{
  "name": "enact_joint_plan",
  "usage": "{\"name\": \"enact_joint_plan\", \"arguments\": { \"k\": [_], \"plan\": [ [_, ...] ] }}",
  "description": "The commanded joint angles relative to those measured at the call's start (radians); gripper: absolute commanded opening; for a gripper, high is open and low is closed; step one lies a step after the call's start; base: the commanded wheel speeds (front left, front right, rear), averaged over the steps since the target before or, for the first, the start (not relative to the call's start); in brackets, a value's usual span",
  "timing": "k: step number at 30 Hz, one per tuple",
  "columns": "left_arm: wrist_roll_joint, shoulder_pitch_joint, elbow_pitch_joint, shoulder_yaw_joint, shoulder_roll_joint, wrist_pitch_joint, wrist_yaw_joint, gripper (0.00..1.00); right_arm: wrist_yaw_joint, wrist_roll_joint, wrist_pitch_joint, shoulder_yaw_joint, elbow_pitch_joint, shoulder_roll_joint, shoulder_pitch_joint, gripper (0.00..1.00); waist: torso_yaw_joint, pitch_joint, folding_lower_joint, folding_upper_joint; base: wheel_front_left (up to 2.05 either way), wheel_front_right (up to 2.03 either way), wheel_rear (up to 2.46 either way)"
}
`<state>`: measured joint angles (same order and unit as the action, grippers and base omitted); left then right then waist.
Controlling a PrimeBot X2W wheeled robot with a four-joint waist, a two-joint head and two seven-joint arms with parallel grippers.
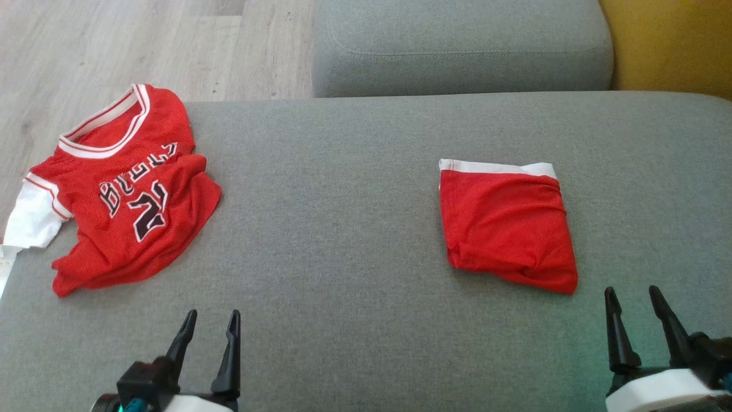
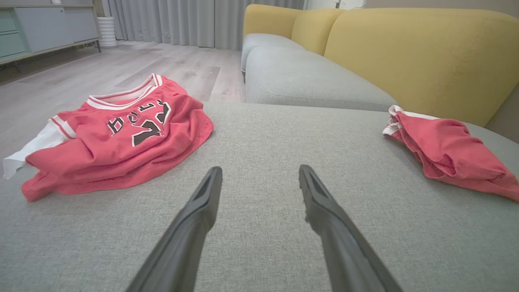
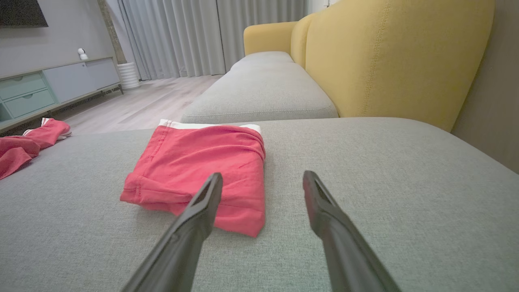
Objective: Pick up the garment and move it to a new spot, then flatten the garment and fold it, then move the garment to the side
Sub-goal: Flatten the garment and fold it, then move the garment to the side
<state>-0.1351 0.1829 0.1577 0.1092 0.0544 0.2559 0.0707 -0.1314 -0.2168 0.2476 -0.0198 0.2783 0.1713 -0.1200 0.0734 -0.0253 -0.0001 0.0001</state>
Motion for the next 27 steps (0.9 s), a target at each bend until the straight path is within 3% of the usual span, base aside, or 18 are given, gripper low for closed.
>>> {"name": "enact_joint_plan", "arguments": {
  "k": [1, 14, 19, 23, 27],
  "plan": [
    [0.006, -0.028, -0.029, -0.043, -0.004, 0.006, 0.004, 1.00, 0.001, 0.008, 0.012, 0.014, -0.022, 0.019, 0.026, 1.00, 0.000, 0.000, 0.0001, -0.0001, 0.00, 0.00, 0.00],
    [0.004, -0.025, -0.026, -0.038, -0.004, 0.006, 0.016, 1.00, 0.001, -0.001, 0.014, 0.035, -0.006, 0.022, 0.042, 1.00, 0.002, 0.007, 0.0001, -0.0001, 0.00, 0.00, 0.00],
    [0.002, -0.033, -0.032, -0.038, -0.004, 0.006, 0.015, 1.00, 0.001, -0.055, -0.009, 0.061, -0.019, 0.039, 0.079, 1.00, 0.000, 0.020, 0.0001, -0.0001, 0.00, 0.00, 0.00],
    [0.003, -0.044, -0.034, -0.033, -0.004, 0.006, 0.016, 1.00, 0.001, -0.119, -0.110, 0.085, -0.050, 0.084, 0.157, 1.00, -0.002, 0.044, 0.0001, -0.0001, 0.00, 0.00, 0.00],
    [0.002, -0.065, -0.036, -0.021, -0.004, 0.006, 0.019, 1.00, 0.001, -0.220, -0.298, 0.087, -0.031, 0.115, 0.262, 1.00, 0.003, 0.084, 0.0001, -0.0001, 0.00, 0.00, 0.00]
  ]
}}
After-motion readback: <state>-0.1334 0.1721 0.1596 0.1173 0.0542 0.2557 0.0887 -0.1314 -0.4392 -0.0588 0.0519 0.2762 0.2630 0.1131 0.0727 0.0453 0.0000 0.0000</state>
